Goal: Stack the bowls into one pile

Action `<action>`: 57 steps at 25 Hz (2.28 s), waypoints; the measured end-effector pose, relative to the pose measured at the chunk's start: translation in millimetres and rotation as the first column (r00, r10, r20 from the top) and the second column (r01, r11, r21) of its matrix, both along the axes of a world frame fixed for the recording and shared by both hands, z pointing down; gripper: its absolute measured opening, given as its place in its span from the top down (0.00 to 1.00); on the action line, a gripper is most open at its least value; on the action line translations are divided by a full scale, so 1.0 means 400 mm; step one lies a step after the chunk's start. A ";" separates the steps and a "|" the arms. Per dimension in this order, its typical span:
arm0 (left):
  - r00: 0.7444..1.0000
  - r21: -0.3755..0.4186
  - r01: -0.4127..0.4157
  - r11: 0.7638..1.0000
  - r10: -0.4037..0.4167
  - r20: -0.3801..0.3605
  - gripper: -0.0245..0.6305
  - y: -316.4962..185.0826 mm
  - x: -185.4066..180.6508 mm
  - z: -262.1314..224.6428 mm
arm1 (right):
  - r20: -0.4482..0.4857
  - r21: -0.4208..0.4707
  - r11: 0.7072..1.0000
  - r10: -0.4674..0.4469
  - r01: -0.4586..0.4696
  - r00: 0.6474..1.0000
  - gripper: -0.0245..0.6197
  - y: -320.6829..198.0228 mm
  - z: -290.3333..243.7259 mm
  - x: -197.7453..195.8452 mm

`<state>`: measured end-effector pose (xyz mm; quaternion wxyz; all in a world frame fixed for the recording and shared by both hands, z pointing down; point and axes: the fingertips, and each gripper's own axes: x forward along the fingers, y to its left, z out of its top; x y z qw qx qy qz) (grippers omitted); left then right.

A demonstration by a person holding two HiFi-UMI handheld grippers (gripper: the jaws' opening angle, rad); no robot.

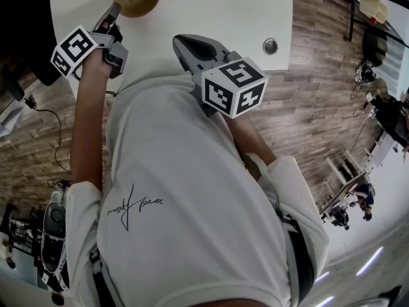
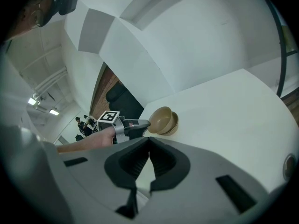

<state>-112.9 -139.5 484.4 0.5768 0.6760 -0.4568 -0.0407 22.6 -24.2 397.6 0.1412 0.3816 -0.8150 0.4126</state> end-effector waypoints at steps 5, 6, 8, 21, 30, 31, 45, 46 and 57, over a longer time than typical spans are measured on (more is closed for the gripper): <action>1.000 -0.011 -0.017 1.000 0.018 0.012 0.93 -0.019 0.014 0.015 | -0.002 -0.008 1.000 0.021 -0.021 1.000 0.94 -0.008 0.002 0.018; 1.000 -0.014 -0.018 1.000 0.018 0.010 0.93 -0.021 0.015 0.018 | -0.001 -0.010 1.000 0.027 -0.027 1.000 0.94 -0.008 0.003 0.019; 1.000 -0.025 -0.016 1.000 0.016 0.003 0.93 -0.021 0.014 0.024 | 0.002 -0.014 0.999 0.038 -0.038 0.999 0.94 -0.006 0.005 0.020; 1.000 -0.041 -0.002 0.999 0.003 0.025 0.91 -0.021 0.004 0.041 | -0.002 -0.016 0.999 0.041 -0.041 0.999 0.94 -0.004 0.011 0.014; 0.996 -0.013 0.008 1.000 -0.007 0.088 0.85 -0.017 -0.009 0.029 | 0.003 -0.007 0.998 0.056 -0.056 0.998 0.94 -0.013 0.004 0.032; 0.996 -0.012 0.009 1.000 -0.008 0.088 0.85 -0.013 -0.010 0.027 | 0.002 -0.004 0.998 0.058 -0.058 0.998 0.94 -0.014 0.004 0.035; 0.972 0.045 -0.079 0.996 0.067 0.226 0.85 0.114 -0.010 0.007 | -0.069 0.030 0.999 0.012 -0.010 0.998 0.94 -0.022 0.015 0.072; 0.972 0.047 -0.087 0.995 0.075 0.223 0.85 0.124 -0.003 0.005 | -0.072 0.030 1.000 0.008 -0.006 0.997 0.94 -0.021 0.017 0.072; 0.953 0.123 -0.182 0.976 0.144 0.266 0.86 0.170 0.049 -0.052 | -0.086 0.038 0.999 -0.023 0.027 0.996 0.94 -0.016 0.021 0.092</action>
